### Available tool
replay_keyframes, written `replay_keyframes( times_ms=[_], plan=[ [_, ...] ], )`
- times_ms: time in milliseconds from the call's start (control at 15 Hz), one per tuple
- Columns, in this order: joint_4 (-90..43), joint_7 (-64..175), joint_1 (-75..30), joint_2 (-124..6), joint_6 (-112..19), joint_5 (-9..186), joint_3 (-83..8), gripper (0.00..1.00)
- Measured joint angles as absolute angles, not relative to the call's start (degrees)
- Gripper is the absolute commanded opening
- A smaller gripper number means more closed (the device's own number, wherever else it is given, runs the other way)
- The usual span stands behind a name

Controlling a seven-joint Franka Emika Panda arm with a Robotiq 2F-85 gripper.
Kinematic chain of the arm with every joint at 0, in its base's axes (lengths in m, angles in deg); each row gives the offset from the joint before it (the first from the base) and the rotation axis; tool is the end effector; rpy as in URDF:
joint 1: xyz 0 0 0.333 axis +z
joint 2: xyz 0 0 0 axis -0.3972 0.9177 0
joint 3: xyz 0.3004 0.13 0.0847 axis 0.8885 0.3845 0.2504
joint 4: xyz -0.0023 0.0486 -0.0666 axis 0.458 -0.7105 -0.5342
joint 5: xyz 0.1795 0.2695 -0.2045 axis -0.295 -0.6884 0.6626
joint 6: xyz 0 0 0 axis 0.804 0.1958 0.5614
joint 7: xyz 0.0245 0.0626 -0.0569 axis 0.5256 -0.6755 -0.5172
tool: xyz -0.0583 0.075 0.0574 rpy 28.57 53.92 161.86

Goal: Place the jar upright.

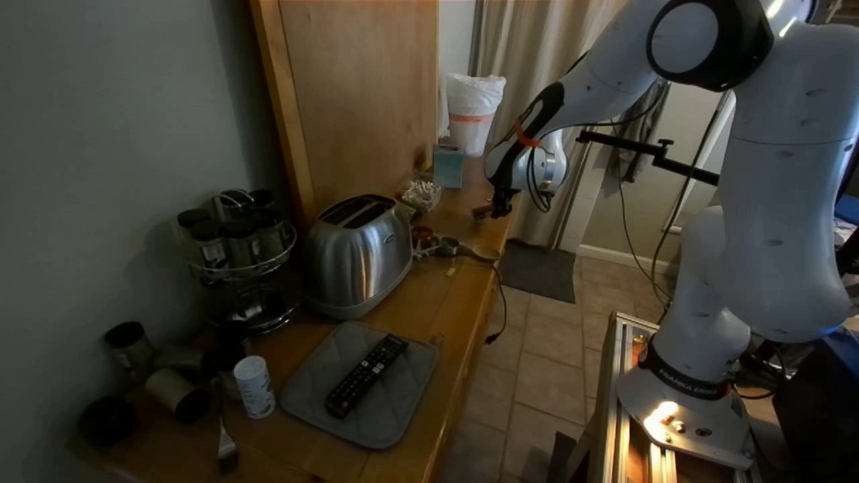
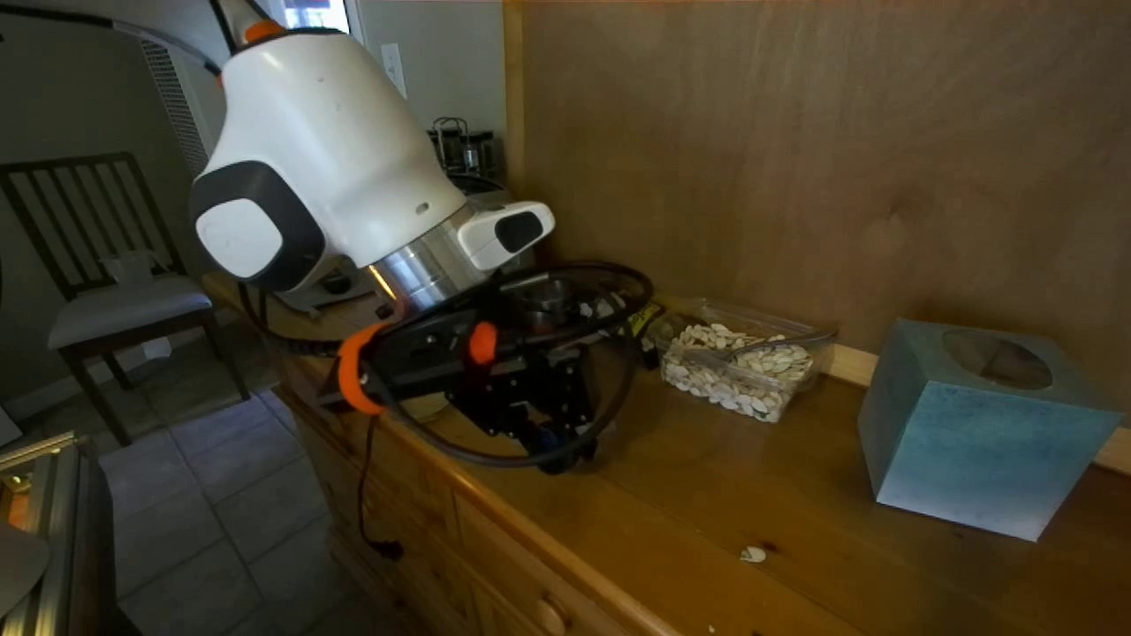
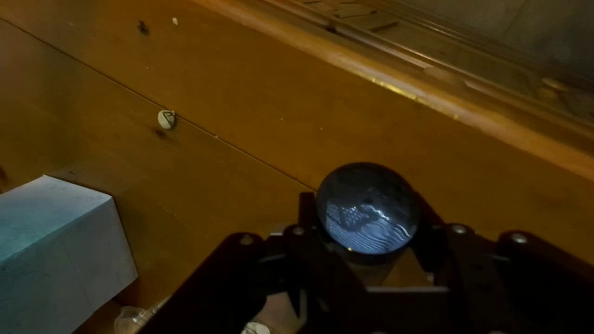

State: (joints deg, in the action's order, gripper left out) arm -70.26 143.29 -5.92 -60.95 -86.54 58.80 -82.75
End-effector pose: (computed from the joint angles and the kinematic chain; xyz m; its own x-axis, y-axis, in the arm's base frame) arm 0.4289 -0.3016 0.3172 0.8601 0.4962 0.1182 0.3993 -0.7993 0.4491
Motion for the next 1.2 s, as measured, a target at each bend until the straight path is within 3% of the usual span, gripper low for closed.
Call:
replay_keyframes(
  times_ms=[533, 600, 867, 1200],
  plan=[
    [-70.2, 143.16, -5.58, -60.71, -86.54, 59.1, -83.0, 0.49],
    [-70.2, 143.16, -5.58, -60.71, -86.54, 59.1, -83.0, 0.24],
    [-70.22, 143.74, -4.71, -60.67, -86.58, 60.38, -84.59, 0.24],
    [-70.08, 144.48, 3.33, -60.69, -86.57, 69.82, -96.79, 0.24]
  ],
)
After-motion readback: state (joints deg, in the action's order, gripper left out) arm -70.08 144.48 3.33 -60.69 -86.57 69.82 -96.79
